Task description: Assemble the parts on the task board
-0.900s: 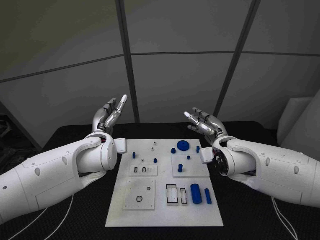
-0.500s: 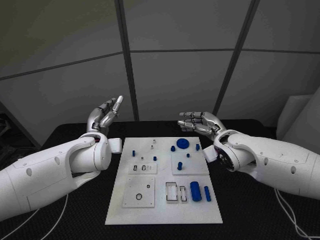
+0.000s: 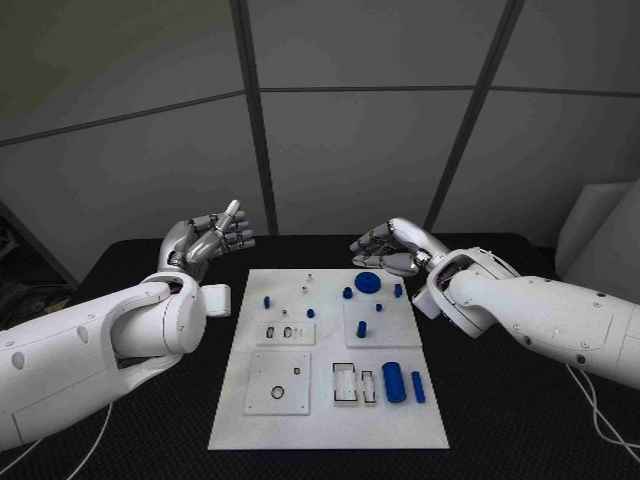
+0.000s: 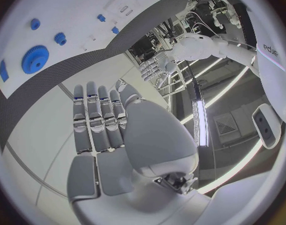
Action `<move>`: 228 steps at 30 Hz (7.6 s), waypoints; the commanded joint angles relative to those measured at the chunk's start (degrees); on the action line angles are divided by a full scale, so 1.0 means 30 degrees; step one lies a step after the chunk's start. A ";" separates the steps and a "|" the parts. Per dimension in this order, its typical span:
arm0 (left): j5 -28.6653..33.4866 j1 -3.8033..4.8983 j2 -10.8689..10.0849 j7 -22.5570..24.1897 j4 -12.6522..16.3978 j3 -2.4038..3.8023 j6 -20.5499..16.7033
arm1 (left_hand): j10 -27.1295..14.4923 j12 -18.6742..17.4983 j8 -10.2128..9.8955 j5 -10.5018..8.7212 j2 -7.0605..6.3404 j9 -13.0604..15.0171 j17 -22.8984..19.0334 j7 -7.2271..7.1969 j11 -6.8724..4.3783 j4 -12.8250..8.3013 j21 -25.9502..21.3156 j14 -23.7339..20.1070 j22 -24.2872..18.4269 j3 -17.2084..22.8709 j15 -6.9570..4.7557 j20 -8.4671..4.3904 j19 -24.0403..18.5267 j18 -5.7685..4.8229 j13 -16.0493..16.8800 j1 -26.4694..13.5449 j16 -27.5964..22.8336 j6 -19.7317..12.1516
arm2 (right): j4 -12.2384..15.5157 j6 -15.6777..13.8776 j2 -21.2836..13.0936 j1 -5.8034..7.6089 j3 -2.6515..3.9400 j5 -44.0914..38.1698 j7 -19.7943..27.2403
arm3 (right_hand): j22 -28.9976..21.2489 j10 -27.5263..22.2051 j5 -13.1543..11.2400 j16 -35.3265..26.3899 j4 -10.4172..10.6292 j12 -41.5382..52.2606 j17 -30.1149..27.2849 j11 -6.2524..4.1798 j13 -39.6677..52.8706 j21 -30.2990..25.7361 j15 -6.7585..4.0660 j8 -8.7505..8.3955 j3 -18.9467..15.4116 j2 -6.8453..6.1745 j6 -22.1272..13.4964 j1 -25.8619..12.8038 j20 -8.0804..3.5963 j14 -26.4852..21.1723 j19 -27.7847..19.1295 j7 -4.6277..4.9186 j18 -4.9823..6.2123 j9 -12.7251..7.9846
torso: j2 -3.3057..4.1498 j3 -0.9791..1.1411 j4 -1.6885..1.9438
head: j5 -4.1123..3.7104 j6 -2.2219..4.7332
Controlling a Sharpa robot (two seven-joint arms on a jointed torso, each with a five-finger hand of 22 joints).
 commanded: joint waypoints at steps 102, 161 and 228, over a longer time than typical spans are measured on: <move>-0.0680 -0.0051 -0.1935 -0.0956 0.3906 0.0026 0.1904 | 0.0642 -0.0889 -0.0695 -0.0125 -0.0318 -0.0166 0.0689 0.0217 -0.0132 0.0014 0.0797 0.0727 0.0246 -0.1774 -0.0209 -0.0368 0.1359 0.0060 -0.0072 0.0073 -0.0536 0.0745 | -0.0280 0.2118 0.1727 0.1799 0.0043 -1.2418 -0.8517 | 2.2806 0.2987 -0.2414 2.1841 0.0957 -0.0570 1.8912 -0.1402 0.0257 2.2454 -0.2291 -0.0143 0.7993 -0.3080 0.3176 -0.1689 -0.2463 0.7224 1.0016 -0.1019 -0.2023 0.0301 | 0.2717 -0.0464 0.1188 | -0.0840 0.0201; -0.0672 0.0007 -0.1639 -0.1266 0.3887 0.0041 0.1644 | 0.0658 -0.0926 -0.0723 -0.0122 -0.0357 -0.0154 0.0698 0.0202 -0.0127 0.0007 0.0753 0.0649 0.0215 -0.1860 -0.0184 -0.0346 0.1302 0.0057 -0.0063 0.0144 -0.0627 0.0778 | -0.5056 0.4058 0.6022 0.2068 0.0009 -1.1911 -0.7576 | 2.2818 0.2819 -0.3015 2.1940 0.1248 -0.0712 1.8840 -0.1338 0.0224 2.2481 -0.2240 -0.0316 0.7973 -0.3115 0.3064 -0.2124 -0.2437 0.7158 0.9937 -0.0993 -0.2017 0.0280 | 0.2861 -0.0482 0.1189 | -0.0622 0.0051; -0.0672 0.0006 -0.1574 -0.1568 0.3429 0.0026 0.1933 | 0.0664 -0.0962 -0.0752 -0.0115 -0.0345 -0.0150 0.0713 0.0160 -0.0126 0.0003 0.0729 0.0609 0.0195 -0.1909 -0.0173 -0.0331 0.1275 0.0062 -0.0061 0.0208 -0.0689 0.0800 | -0.0609 0.5094 -0.0229 0.2045 0.0066 -0.7218 -0.9599 | 2.3414 0.1646 0.1259 2.4197 0.5539 1.2336 2.1794 -0.1508 1.0582 2.2642 -0.2326 0.0879 -0.0624 -0.3847 -0.1457 -0.0382 -0.2494 0.7471 1.0309 -0.0606 -0.2110 0.0144 | 0.2773 -0.0250 0.0602 | -0.0628 0.0086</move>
